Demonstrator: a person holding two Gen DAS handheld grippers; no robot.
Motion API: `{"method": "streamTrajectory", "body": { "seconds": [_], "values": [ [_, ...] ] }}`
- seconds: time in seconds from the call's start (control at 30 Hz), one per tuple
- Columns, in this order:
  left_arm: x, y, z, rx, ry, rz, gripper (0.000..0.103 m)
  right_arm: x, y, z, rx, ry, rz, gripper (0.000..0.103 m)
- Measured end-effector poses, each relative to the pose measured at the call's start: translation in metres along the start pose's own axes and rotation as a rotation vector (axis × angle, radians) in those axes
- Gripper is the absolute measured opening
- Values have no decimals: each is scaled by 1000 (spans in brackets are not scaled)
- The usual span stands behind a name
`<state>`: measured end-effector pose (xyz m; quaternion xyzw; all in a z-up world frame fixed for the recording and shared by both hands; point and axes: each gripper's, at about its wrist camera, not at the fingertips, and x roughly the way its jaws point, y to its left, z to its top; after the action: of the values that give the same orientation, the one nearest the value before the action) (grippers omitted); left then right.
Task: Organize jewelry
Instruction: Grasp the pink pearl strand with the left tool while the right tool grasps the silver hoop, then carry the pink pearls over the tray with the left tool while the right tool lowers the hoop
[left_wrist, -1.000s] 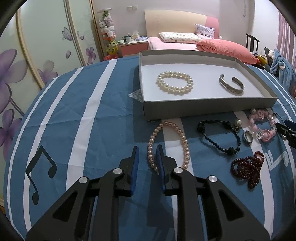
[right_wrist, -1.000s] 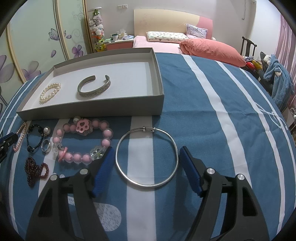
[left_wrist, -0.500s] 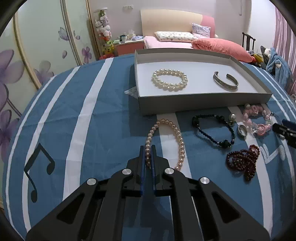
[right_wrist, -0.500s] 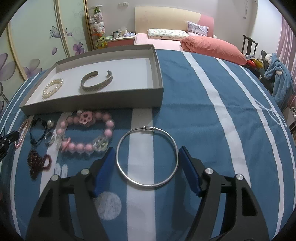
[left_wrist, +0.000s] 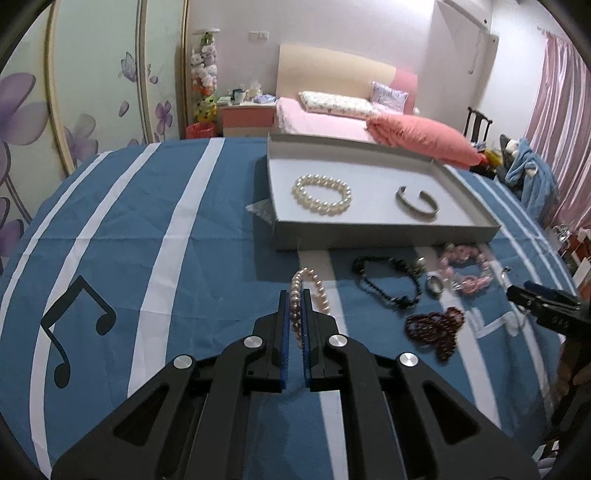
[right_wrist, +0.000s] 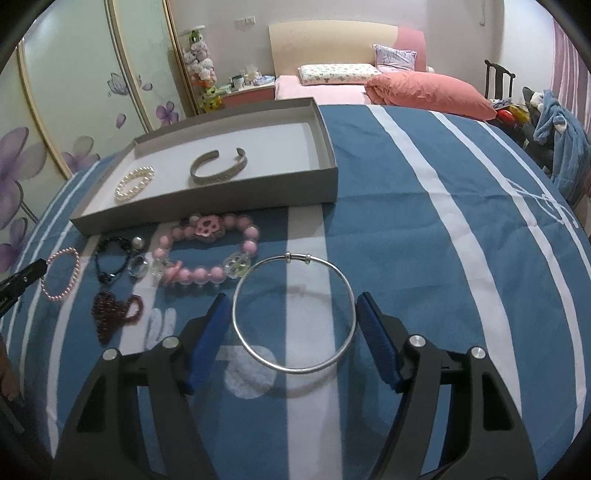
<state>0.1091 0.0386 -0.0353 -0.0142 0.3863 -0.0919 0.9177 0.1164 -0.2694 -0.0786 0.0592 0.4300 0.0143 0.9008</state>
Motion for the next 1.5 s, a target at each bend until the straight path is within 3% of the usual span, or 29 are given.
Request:
{"method": "streamTrajectory", "body": {
  "seconds": [0.67,0.97,1.27,1.5],
  "values": [
    [-24,-26,1,8,-96,-65,7,-40,32,-3,-24,-180,72,68],
    [-36,-35,5,2,-156,-61,6,-70,49,3,-49,-342,63,68],
    [-50,-55,20,48,-263,-29,6,-101,73,16,-109,-563,15,68],
    [-53,-67,36,75,-326,-14,6,-106,74,31,-96,-650,-3,68]
  ]
}}
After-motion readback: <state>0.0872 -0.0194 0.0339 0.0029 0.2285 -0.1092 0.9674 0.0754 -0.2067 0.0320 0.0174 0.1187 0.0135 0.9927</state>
